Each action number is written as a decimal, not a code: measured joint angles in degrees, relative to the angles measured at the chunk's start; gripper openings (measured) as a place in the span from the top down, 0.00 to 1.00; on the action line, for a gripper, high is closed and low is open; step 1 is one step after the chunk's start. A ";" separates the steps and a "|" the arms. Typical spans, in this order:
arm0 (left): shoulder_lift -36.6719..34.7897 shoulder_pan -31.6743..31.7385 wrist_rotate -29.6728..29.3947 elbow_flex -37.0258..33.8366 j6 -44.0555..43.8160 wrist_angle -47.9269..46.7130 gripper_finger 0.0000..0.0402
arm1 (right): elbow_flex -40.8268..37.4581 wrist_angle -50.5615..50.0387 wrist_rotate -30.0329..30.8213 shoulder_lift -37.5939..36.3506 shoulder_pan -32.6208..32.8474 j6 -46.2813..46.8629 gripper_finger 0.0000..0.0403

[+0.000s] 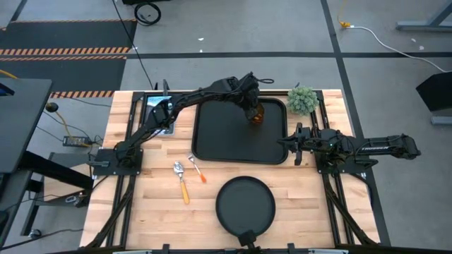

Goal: Pick and place plate/cup/fork/spoon on tray
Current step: Put the brown glass on the black serving tray

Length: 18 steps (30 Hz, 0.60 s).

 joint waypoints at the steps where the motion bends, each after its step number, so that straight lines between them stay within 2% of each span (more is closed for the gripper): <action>1: -0.03 -0.13 0.01 0.01 0.31 -0.03 0.92 | 0.00 0.00 -0.01 0.01 0.00 0.00 0.94; 11: -0.05 -0.15 0.04 -0.05 1.38 3.89 0.67 | 0.00 0.32 0.00 0.01 0.00 0.00 0.94; 18: -2.07 0.57 3.34 0.73 4.65 3.39 0.61 | -0.01 0.41 0.00 -0.01 0.00 0.00 0.94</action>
